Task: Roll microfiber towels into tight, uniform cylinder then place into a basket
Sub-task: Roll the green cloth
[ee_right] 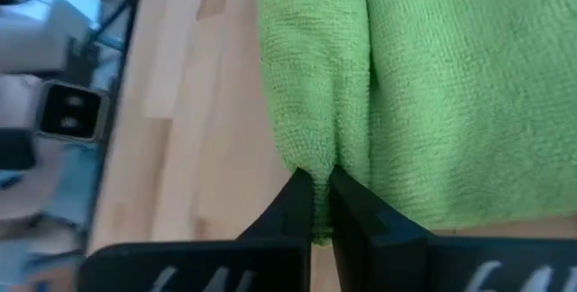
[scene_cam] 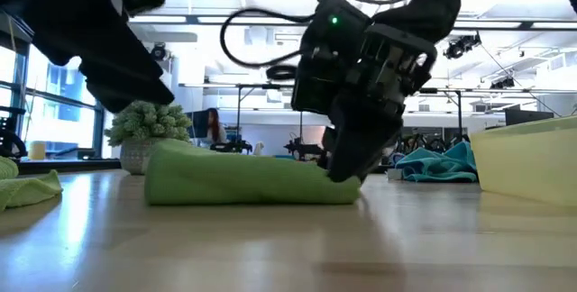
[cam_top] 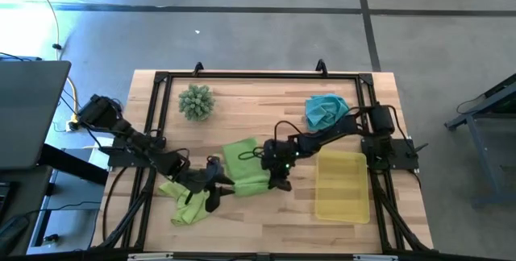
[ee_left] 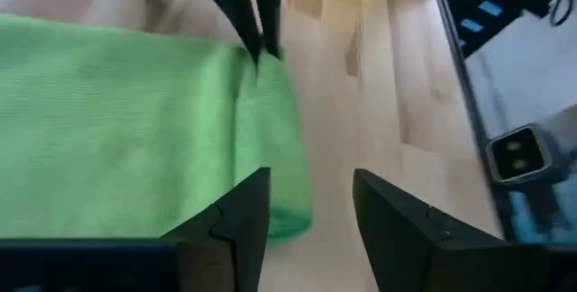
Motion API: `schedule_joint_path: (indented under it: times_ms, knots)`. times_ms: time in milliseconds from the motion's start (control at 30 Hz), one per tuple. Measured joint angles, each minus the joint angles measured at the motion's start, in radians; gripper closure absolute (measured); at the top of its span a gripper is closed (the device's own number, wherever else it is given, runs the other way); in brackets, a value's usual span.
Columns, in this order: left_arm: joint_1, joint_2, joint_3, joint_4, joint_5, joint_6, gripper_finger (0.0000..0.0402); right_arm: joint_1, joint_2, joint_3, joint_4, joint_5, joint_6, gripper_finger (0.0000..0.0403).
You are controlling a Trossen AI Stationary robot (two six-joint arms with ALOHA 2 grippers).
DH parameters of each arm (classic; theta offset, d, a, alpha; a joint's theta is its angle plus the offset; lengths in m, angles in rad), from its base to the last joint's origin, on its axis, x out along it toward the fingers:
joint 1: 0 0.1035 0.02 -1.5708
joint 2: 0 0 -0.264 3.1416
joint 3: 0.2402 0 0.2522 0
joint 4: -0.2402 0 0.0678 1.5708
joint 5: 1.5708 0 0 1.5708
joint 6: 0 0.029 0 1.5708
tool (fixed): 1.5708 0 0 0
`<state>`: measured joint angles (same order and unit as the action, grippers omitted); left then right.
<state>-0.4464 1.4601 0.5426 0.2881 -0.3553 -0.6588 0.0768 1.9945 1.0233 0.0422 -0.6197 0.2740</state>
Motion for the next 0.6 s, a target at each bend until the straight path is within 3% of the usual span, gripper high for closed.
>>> schedule_joint_path:
  times_ms: [133,267,433,600]
  knots:
    - [-0.023,0.041,0.000,0.054,-0.112,0.139,0.0254,-0.028,-0.002,0.000,0.004,-0.070,0.084,0.0400]
    - [-0.029,0.124,0.039,0.093,-0.210,0.265,0.0254,-0.038,-0.002,0.001,0.004,-0.073,0.092,0.0400]
    - [-0.025,0.262,0.144,0.070,-0.209,0.380,0.0254,-0.038,-0.003,0.001,0.001,-0.072,0.091,0.0400]
    - [-0.019,0.339,0.264,-0.131,-0.197,0.307,0.0254,-0.038,-0.003,0.002,-0.002,-0.073,0.092,0.0400]
